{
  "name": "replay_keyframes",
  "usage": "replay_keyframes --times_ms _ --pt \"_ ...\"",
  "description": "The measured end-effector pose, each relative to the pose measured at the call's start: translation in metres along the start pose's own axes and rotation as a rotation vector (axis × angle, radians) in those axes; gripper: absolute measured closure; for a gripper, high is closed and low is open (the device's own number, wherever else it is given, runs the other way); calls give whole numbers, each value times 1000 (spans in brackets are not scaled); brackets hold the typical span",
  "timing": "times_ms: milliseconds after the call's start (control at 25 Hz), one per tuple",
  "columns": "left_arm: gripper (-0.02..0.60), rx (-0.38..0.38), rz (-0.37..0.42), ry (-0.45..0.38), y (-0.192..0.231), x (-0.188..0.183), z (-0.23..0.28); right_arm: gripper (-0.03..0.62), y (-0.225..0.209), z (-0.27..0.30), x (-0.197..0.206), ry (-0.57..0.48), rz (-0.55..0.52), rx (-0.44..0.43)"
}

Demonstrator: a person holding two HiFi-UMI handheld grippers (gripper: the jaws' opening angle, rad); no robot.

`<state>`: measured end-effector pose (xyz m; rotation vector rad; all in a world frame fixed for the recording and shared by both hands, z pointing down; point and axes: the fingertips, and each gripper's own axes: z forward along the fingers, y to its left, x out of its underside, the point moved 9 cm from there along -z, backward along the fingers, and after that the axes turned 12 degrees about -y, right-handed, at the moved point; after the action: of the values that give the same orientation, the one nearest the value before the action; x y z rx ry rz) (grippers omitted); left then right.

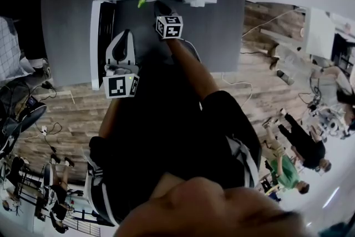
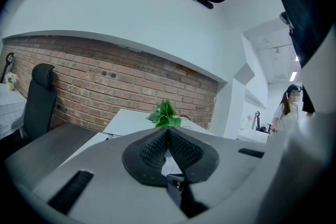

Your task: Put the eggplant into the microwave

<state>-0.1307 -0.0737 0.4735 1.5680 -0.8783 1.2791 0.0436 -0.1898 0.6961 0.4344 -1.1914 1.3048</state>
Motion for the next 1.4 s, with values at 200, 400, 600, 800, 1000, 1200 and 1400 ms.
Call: replay_keyframes --times_ms 200,400,600,800,1000,1200,1400 --pt "548 -8 -1 5 4 0 0 554 10 11 8 54 -46 -6" --pt "548 -18 -1 9 9 3 1 556 8 22 11 67 -26 6" --pt "548 -25 -8 10 12 3 4 556 6 31 7 67 3 26" --pt "548 -31 -17 12 15 3 5 556 6 41 0 64 8 32" --pt "548 -34 -12 10 18 2 4 556 5 49 -2 66 13 38" --pt "548 -26 -12 -8 16 -1 4 556 4 41 -11 39 2 48" --pt "548 -20 -3 -20 13 -9 -2 556 14 14 -20 15 10 24"
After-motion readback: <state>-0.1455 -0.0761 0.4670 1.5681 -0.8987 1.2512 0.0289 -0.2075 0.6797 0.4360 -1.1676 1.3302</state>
